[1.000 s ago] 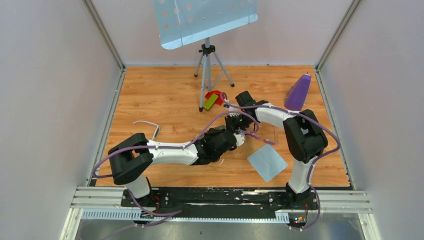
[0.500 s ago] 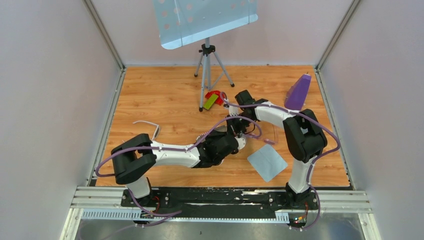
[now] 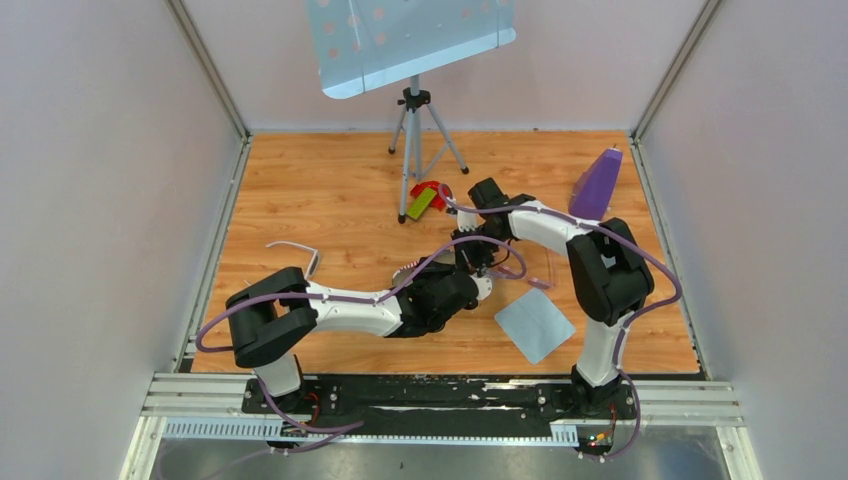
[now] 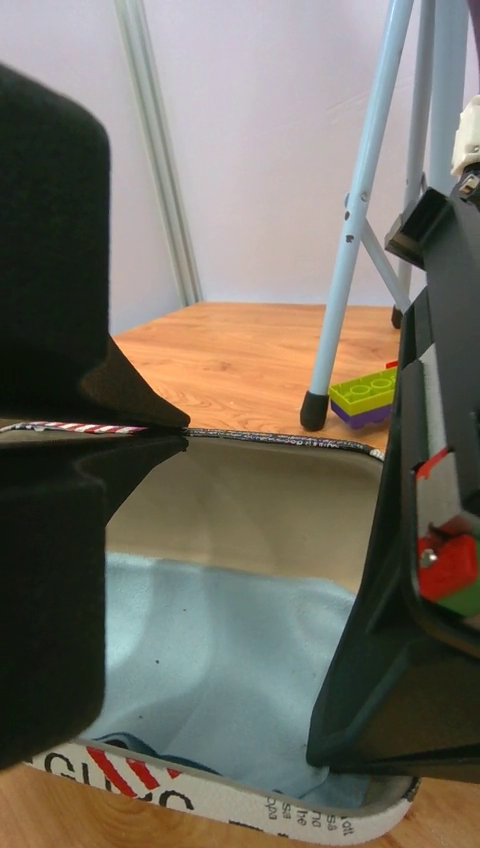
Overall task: Organize the sunglasses
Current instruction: Adjust the sunglasses case at the center of the board.
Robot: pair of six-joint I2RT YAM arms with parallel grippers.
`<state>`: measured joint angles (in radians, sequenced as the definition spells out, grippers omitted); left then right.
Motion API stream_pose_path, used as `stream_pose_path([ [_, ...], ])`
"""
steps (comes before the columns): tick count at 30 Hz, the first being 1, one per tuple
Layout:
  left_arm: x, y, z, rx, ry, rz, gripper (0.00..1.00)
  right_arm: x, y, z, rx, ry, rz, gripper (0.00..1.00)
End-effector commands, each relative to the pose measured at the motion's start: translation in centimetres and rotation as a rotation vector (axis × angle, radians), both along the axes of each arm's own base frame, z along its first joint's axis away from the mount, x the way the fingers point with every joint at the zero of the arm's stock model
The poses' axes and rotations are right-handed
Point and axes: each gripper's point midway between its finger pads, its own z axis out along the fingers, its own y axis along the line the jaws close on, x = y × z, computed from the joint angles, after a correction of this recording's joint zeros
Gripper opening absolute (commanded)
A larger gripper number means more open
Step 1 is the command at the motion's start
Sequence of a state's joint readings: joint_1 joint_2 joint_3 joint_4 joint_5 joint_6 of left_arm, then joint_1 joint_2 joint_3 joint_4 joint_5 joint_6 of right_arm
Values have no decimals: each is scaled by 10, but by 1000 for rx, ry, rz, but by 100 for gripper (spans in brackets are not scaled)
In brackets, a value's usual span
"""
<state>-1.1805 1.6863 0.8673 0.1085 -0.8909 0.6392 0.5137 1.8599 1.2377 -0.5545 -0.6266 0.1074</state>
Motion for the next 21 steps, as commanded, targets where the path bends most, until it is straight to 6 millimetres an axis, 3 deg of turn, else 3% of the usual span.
stream_pose_path([
  [1,0,1,1,-2,-28,15,0,-8,0,-4,-49,18,28,4],
  [6,0,0,0,0,-26,12,0,-6,3,1,-35,12,28,7],
  [11,0,0,0,4,-30,13,0,-2,0,17,-34,-43,24,22],
  [21,0,1,1,3,-44,12,0,11,-28,41,-17,-132,-43,24],
])
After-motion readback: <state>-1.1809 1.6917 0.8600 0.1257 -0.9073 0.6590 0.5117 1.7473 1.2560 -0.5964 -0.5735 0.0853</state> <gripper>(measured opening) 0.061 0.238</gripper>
